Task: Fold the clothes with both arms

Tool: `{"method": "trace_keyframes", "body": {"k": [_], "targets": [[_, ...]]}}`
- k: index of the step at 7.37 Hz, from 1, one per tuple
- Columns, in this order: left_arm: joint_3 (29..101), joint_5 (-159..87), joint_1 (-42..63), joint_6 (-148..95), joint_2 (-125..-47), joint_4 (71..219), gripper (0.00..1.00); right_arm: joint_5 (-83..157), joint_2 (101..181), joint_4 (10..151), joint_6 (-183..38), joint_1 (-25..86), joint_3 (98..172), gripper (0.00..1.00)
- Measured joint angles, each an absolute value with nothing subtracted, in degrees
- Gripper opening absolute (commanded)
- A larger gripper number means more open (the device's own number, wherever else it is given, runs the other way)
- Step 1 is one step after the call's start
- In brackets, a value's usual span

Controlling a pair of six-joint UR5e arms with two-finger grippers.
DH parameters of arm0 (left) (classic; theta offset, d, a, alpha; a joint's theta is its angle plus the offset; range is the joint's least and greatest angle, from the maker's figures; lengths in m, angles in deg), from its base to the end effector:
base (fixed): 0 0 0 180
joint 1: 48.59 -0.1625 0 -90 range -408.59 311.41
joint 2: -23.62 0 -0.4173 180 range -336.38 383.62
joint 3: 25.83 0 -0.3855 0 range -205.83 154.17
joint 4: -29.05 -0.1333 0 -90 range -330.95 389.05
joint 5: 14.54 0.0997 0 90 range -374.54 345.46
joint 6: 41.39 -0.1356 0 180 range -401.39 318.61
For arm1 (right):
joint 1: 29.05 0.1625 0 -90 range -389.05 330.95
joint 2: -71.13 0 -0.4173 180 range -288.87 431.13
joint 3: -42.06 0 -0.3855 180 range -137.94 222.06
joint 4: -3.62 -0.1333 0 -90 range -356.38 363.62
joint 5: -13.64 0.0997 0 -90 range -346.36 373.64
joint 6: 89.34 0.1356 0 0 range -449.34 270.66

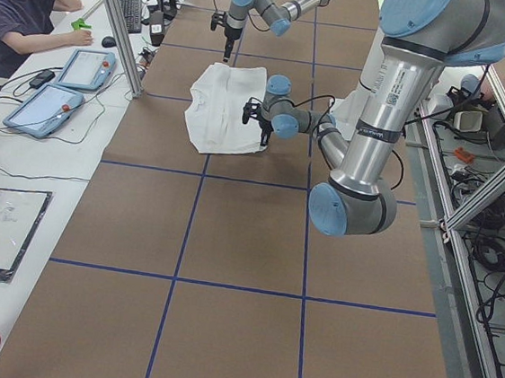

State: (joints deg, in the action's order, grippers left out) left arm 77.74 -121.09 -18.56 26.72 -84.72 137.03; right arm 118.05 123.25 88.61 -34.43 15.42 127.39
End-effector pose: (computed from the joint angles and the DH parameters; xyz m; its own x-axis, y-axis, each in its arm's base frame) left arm 0.4913 -0.3933 0.3623 0.6261 0.0509 -0.7781 0.0622 0.9914 0.1149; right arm -0.4572 -0.5883 0.3222 0.7856 -0.0090 0.6186 -0.1430 0.9702 0.1957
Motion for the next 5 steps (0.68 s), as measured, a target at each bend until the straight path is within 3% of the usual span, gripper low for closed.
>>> {"method": "trace_keyframes", "body": {"k": [3, 5], "targets": [[76.7, -120.9, -13.7, 17.9, -83.1, 136.6, 0.00, 118.1, 123.3, 88.5, -34.4, 15.3, 127.4, 1.00], [70.5, -121.0, -6.2, 8.2, -83.2, 137.6, 0.00, 118.1, 123.2, 88.5, -34.3, 15.2, 127.5, 1.00]]}}
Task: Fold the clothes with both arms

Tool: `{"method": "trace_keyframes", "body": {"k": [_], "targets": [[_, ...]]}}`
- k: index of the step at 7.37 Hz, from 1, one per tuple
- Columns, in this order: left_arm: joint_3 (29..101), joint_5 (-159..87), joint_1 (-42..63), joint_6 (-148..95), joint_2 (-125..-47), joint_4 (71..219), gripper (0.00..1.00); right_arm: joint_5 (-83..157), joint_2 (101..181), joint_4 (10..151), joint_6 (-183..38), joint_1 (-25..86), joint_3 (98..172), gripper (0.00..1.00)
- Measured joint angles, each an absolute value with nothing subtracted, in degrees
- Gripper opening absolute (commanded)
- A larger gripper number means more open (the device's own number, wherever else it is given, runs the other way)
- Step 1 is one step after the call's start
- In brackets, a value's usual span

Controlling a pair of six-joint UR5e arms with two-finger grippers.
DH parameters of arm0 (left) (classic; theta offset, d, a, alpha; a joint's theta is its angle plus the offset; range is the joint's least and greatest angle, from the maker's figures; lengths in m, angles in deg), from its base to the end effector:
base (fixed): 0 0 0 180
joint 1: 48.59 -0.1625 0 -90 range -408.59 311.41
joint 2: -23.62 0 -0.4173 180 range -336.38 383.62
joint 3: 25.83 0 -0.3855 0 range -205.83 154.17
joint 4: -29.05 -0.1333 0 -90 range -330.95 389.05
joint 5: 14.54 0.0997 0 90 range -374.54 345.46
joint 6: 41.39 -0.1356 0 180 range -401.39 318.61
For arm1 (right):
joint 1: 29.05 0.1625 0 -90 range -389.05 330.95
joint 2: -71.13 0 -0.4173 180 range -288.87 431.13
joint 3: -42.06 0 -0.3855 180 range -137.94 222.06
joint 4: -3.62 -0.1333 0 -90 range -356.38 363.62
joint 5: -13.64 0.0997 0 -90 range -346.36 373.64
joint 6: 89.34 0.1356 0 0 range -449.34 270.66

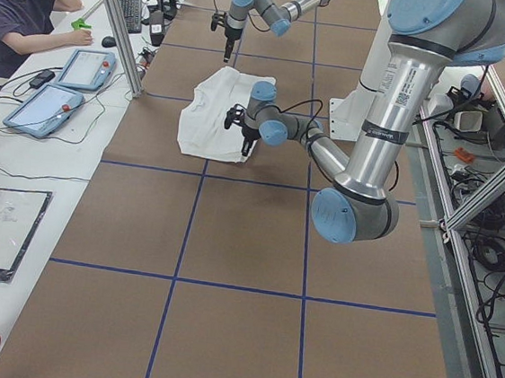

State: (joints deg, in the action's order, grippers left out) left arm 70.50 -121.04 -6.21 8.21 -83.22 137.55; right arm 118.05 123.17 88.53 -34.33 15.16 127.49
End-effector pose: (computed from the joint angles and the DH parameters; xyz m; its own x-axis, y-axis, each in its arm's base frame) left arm 0.4061 -0.4989 0.4411 0.7487 0.1581 -0.6438 0.0283 0.9626 0.2693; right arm -0.4598 -0.5862 0.3201 0.7833 -0.0128 0.6215 -0.1406 0.9702 0.1972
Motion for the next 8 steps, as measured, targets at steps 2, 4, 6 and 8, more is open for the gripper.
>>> {"method": "trace_keyframes", "body": {"k": [2, 4, 6, 8], "targets": [[58.2, -121.2, 1.3, -0.2, -87.6, 143.7, 0.00, 118.0, 123.1, 88.6, -34.2, 15.0, 127.8, 1.00], [43.3, -122.2, 6.8, -5.3, -97.1, 147.4, 0.19, 118.0, 123.0, 88.5, -33.8, 14.8, 128.1, 1.00], [36.7, -126.0, 10.1, -9.6, -101.9, 148.4, 1.00, 117.9, 123.0, 88.5, -33.5, 14.3, 128.4, 1.00], [41.1, -130.2, 11.0, -10.2, -99.2, 148.9, 1.00, 117.7, 122.2, 88.5, -31.8, 13.0, 128.2, 1.00]]}}
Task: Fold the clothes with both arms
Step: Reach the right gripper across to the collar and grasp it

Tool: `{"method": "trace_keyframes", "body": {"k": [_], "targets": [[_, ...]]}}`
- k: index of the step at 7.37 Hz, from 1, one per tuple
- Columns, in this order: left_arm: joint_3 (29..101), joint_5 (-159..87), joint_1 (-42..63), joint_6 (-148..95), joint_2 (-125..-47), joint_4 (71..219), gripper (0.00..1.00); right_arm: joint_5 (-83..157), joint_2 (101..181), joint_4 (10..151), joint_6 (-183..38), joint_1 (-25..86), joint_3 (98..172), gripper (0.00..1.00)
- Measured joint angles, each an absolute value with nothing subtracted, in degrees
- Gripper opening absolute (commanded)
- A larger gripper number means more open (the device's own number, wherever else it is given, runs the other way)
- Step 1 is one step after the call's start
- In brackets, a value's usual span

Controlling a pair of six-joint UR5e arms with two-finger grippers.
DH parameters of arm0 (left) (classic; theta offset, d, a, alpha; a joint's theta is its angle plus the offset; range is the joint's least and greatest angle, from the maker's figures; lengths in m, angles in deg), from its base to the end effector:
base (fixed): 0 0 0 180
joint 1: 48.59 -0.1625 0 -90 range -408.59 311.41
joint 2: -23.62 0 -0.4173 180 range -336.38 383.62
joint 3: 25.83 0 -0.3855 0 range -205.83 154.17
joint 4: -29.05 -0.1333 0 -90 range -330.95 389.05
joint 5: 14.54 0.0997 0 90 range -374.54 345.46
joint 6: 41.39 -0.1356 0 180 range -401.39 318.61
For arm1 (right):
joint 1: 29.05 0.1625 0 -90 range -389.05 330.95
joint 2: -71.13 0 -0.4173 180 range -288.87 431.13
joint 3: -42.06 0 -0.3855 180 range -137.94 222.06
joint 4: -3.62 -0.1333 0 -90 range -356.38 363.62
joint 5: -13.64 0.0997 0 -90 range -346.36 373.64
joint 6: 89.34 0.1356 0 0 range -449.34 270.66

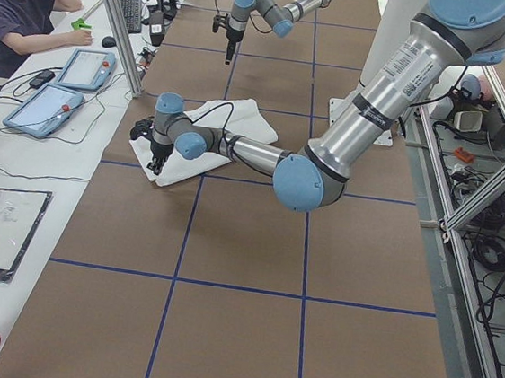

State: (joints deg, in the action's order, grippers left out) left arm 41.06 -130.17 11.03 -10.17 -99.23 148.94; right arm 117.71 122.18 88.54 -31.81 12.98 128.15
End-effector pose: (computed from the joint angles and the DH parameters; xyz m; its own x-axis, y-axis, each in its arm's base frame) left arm 0.3205 -0.6943 0.4784 0.7477 0.2491 -0.6155 -0.0023 0.9279 0.3728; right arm -0.4817 -0.5693 0.3020 0.7654 -0.0112 0.6435 -0.1448 0.9712 0.1891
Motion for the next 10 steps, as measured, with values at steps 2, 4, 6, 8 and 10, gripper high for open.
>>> {"method": "trace_keyframes", "body": {"k": [2, 4, 6, 8, 10], "targets": [[45.9, -132.3, 11.1, -9.6, -96.2, 149.1, 1.00, 115.2, 118.1, 88.5, -26.2, 9.8, 125.3, 0.99], [47.6, -132.6, 11.0, -6.7, -95.5, 149.2, 1.00, 110.7, 111.5, 82.6, -21.1, 6.7, 115.6, 0.98], [48.1, -132.7, 10.7, -5.5, -95.2, 149.3, 1.00, 106.5, 105.3, 75.7, -19.8, 4.7, 104.7, 0.87], [48.2, -132.7, 10.5, -5.3, -95.1, 149.3, 1.00, 103.1, 102.6, 74.2, -20.4, 3.1, 101.1, 0.79], [48.2, -132.8, 10.4, -5.3, -95.0, 149.4, 1.00, 101.4, 102.0, 72.4, -20.9, 2.3, 100.0, 0.75]]}}
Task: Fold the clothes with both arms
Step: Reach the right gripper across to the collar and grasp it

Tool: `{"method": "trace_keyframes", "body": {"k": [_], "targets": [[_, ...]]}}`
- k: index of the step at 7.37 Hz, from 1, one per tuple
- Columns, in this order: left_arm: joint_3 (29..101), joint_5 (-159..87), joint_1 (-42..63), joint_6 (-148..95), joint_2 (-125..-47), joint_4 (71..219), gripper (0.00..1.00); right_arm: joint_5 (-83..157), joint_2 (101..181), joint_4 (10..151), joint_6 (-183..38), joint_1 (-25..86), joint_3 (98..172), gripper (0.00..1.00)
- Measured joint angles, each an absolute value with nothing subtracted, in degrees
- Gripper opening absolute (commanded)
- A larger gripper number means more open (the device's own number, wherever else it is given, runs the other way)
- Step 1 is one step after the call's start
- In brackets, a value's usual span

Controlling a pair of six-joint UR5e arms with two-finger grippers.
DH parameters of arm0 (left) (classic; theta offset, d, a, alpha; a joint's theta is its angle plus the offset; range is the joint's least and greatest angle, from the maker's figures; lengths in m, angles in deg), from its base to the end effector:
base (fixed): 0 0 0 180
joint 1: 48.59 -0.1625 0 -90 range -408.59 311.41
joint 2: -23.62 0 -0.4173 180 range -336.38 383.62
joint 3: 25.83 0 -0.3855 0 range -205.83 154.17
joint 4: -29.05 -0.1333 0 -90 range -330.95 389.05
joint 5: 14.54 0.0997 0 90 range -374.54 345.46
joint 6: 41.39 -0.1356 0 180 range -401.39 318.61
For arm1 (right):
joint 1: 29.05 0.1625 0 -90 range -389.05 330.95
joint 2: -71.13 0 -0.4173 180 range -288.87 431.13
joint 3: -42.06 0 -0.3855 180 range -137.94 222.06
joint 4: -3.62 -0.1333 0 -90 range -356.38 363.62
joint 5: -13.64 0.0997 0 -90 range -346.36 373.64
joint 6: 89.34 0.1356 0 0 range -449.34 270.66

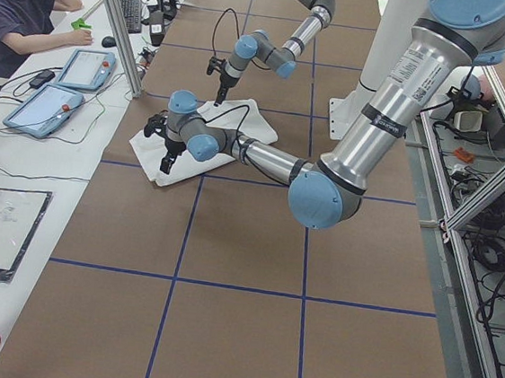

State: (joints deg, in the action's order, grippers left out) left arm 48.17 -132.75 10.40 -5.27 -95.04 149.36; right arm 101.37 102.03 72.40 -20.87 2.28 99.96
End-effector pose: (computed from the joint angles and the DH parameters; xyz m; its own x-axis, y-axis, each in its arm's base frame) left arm 0.3171 -0.6619 0.4637 0.6982 0.2201 -0.6812 0.0429 0.9370 0.3467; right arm -0.6702 -0.5703 0.2177 0.7293 0.0147 0.6840 -0.2979 0.9068 0.2982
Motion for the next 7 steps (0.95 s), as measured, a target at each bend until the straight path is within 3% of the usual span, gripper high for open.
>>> {"method": "trace_keyframes", "body": {"k": [7], "targets": [[48.2, -132.8, 10.3, -5.3, -95.0, 149.4, 1.00, 100.9, 102.4, 67.5, -22.1, 2.1, 97.2, 0.70]]}}
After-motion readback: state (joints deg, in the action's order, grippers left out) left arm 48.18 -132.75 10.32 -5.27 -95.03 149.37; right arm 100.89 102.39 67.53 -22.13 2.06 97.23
